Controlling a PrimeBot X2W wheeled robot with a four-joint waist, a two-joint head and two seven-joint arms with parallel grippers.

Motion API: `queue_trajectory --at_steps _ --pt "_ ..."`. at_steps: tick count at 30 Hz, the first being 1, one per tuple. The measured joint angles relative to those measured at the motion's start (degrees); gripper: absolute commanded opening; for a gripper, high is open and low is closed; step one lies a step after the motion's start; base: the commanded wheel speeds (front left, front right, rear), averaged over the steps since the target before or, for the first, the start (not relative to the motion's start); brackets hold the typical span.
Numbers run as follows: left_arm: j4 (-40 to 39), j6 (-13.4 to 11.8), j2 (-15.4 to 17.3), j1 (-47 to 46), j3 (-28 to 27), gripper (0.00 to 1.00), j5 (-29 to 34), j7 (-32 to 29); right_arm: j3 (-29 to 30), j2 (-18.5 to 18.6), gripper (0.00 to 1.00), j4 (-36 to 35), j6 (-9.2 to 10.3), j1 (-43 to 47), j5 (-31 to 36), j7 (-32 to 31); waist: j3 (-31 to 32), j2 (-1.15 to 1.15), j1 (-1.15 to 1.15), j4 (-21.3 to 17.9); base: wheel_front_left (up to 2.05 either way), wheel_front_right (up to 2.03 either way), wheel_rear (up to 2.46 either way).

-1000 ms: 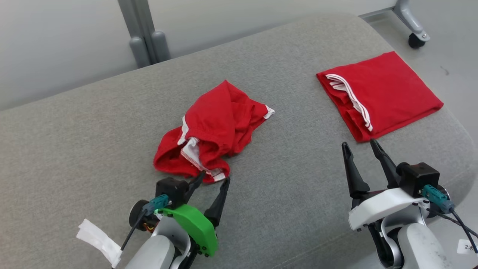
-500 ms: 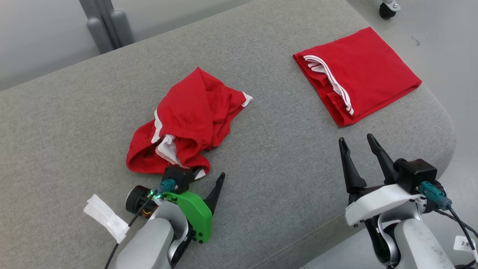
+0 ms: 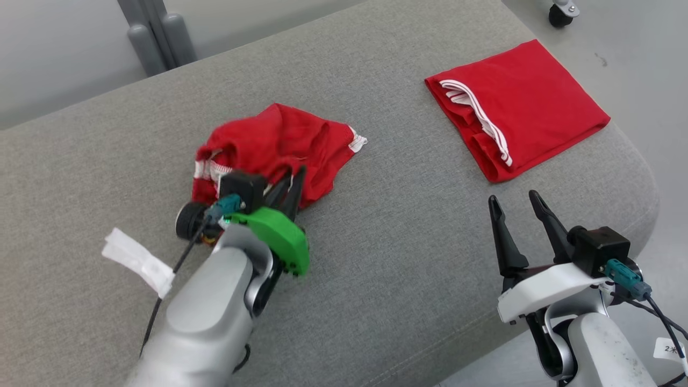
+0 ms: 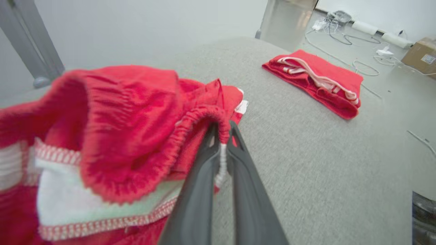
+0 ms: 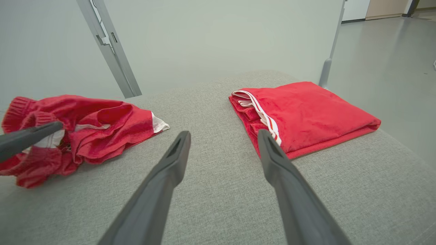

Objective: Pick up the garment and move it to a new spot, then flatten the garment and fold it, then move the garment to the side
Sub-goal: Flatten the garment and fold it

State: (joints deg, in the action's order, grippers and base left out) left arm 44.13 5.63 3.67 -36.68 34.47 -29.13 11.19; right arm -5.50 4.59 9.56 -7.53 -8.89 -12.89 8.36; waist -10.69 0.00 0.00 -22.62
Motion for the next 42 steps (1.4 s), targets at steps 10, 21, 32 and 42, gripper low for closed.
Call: queue_trajectory --at_steps 10,21,32,42 --pt "-14.0 1.7 -0.7 -14.1 0.2 0.0 -9.9 -1.1 -0.6 -0.4 1.0 0.0 0.0 0.0 0.2 0.0 0.7 0.0 0.0 1.3 0.0 0.0 0.0" --pt "-21.1 1.8 3.0 -12.9 3.9 0.0 -23.7 -0.4 0.0 -0.7 1.0 0.7 0.0 0.1 -0.1 0.8 0.5 0.0 0.0 2.3 0.0 0.0 0.0" --pt "-22.0 -0.9 16.4 12.1 5.3 0.0 -28.6 -4.0 0.7 -0.4 1.0 -0.2 0.0 0.4 0.4 0.0 0.7 0.0 0.0 9.4 0.0 0.0 0.0" --pt "-18.6 -5.1 16.1 17.2 5.2 1.0 -26.7 1.3 -0.3 0.1 1.0 -0.5 0.0 0.5 0.5 -1.2 2.4 0.0 0.0 15.2 0.0 0.0 0.0"
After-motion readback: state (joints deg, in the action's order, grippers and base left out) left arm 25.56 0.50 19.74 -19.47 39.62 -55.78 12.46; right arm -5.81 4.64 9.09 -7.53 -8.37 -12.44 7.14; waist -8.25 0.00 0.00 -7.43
